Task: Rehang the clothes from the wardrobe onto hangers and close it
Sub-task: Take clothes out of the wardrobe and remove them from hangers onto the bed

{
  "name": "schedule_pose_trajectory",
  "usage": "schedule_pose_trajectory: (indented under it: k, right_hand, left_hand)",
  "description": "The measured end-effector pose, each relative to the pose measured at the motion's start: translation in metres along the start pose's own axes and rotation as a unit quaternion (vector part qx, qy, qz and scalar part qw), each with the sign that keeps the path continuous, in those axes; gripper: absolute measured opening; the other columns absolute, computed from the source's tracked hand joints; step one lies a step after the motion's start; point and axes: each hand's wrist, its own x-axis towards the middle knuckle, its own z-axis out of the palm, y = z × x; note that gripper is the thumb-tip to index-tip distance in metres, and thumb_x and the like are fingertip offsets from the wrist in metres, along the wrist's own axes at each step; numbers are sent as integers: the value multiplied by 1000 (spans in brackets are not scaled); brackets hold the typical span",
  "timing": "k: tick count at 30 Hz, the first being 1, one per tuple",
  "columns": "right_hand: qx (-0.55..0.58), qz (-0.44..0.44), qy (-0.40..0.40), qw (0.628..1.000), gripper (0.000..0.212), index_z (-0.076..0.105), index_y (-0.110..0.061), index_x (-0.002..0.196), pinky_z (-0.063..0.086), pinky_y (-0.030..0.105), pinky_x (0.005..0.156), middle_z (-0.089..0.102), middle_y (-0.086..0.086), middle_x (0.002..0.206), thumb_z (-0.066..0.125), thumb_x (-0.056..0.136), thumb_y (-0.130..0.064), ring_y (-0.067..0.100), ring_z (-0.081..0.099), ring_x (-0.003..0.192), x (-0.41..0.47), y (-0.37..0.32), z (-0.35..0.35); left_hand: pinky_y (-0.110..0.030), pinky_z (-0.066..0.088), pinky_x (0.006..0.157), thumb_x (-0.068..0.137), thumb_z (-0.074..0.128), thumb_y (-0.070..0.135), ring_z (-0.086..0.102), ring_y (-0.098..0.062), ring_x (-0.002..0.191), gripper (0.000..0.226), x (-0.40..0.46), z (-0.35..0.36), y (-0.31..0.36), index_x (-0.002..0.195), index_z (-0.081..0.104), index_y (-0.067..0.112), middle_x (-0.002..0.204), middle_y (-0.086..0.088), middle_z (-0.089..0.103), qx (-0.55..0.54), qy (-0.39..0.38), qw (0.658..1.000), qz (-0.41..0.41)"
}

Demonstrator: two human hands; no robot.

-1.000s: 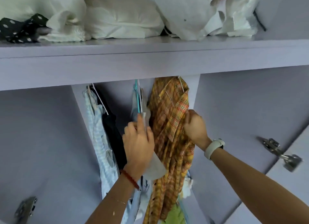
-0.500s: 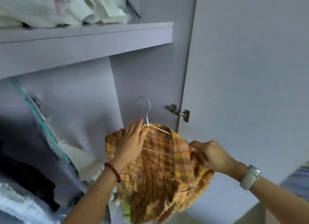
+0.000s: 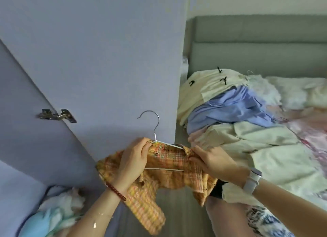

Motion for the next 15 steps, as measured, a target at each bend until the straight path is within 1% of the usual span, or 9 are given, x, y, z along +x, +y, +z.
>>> schedule_pose_trajectory:
  k: [2,4,6,7,9,11,12,13,15]
  right_hand:
    - [-3,92,11,996,33,62,-12,98,46,31,44,65,7,60,45,90,-39,30,60,50,-31,7,3]
    - [-1,183,16,983,33,60,-16,107,50,34,50,67,7,68,43,92,-40,31,62,57,-63,14,5]
    - [-8,270,2,963,36,52,-23,120,50,34,58,69,4,80,34,95,-43,28,63,67,-90,19,4]
    - [-25,301,-6,953,36,48,-27,123,50,33,60,69,2,83,30,96,-44,26,63,69,-103,22,3]
    - [-42,337,-13,940,36,44,-28,126,51,33,60,68,1,84,29,97,-43,25,62,67,-124,24,0]
    - [-31,361,4,932,32,49,-22,123,49,31,49,67,2,75,37,97,-35,22,59,55,-138,21,-6]
    - [-25,368,24,929,28,54,-18,120,42,26,41,66,2,68,44,96,-29,19,55,47,-143,19,-9]
    - [-23,381,50,923,24,58,-14,113,34,20,35,64,3,61,50,93,-23,17,51,41,-147,18,-12]
    - [-21,416,94,904,17,63,-11,102,28,17,33,60,1,49,56,90,-22,17,48,33,-149,21,-18]
  left_hand:
    - [-29,49,69,89,54,2,61,-22,75,11,4,28,21,93,65,4,83,-7,64,-10,-10,999,41]
    - [-34,52,78,88,56,1,64,-28,81,15,8,57,42,99,66,0,89,-13,67,-23,-26,997,71]
    - [-43,50,91,90,53,6,62,-34,98,22,9,82,64,108,64,-1,104,-19,67,-44,-55,995,70]
    - [-41,49,93,91,52,7,61,-34,103,24,9,92,76,111,63,-1,108,-20,66,-62,-65,994,66]
    - [-27,49,85,91,54,6,66,-31,96,23,7,107,99,111,63,0,105,-18,68,-107,-66,989,75]
    - [-25,49,84,90,53,7,65,-30,99,26,3,118,118,115,62,1,109,-16,67,-151,-59,983,86]
    - [-28,47,93,92,50,10,58,-29,114,32,1,123,124,123,57,3,122,-15,60,-179,-84,976,87]
    - [-30,38,104,95,45,14,42,-27,130,40,0,127,129,134,46,8,138,-9,45,-205,-127,966,96]
    - [-35,8,116,98,34,23,3,-17,143,50,2,138,129,143,12,26,149,11,7,-200,-229,942,140]
